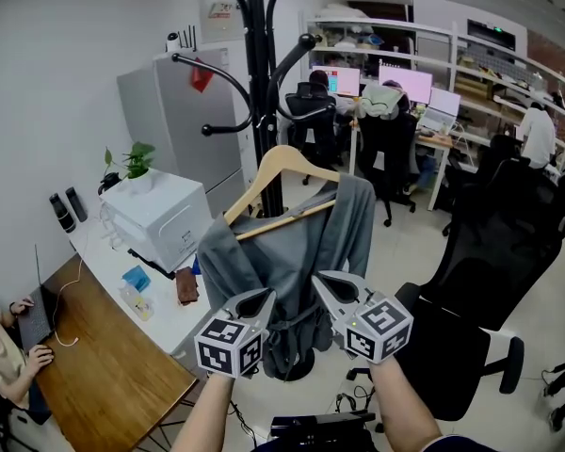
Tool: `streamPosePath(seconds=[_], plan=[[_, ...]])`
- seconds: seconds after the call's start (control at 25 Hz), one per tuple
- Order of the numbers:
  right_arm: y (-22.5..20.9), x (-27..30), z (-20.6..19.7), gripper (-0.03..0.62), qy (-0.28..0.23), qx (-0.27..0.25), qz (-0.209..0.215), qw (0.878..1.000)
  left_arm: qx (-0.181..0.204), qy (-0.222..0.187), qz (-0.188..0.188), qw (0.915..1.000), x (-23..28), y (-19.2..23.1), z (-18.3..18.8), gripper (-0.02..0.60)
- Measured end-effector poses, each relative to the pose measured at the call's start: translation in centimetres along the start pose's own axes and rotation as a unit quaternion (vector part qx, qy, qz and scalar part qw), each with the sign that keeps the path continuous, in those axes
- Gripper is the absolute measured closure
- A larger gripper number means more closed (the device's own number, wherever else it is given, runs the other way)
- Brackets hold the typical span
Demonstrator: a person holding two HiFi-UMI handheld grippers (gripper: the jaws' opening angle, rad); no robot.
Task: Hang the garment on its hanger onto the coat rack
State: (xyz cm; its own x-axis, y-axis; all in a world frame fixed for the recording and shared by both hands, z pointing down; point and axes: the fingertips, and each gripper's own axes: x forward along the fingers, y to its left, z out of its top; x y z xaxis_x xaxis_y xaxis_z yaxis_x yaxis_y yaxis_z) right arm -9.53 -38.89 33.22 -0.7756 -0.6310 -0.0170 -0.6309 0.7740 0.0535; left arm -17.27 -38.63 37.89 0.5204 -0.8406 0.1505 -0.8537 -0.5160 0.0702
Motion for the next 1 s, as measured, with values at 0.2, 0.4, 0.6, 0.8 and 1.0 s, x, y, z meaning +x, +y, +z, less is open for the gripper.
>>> streamPosePath(seconds=[0.2,0.4,0.6,0.8,1.0], plan=[[0.2,0.2,-0.1,0.594,0.003,-0.003,0.002,1.000,-0.001,0.005,-0.002,1.0000,0.1,0.1,-0.1,0.580],[0.2,0.4,-0.1,0.592,0.006,-0.008,0.004,1.000,0.001,0.006,-0.005,1.0000,0.3,0.0,-0.1,0.580],[0.1,0.5,-0.2,0.594,0.010,-0.009,0.004,1.000,0.004,0.010,-0.010,0.9999,0.6,-0.1,-0.1,0.580],[-0.1,0.6,-0.4,0.594,0.014,-0.009,0.004,1.000,0.005,0.014,-0.013,0.9998,1.0,-0.3,-0.2,0.580],[-0.3,0.7,-0.7,0.594,0.017,-0.009,0.002,1.000,0.009,0.018,-0.015,0.9997,1.4,-0.4,-0.3,0.580]])
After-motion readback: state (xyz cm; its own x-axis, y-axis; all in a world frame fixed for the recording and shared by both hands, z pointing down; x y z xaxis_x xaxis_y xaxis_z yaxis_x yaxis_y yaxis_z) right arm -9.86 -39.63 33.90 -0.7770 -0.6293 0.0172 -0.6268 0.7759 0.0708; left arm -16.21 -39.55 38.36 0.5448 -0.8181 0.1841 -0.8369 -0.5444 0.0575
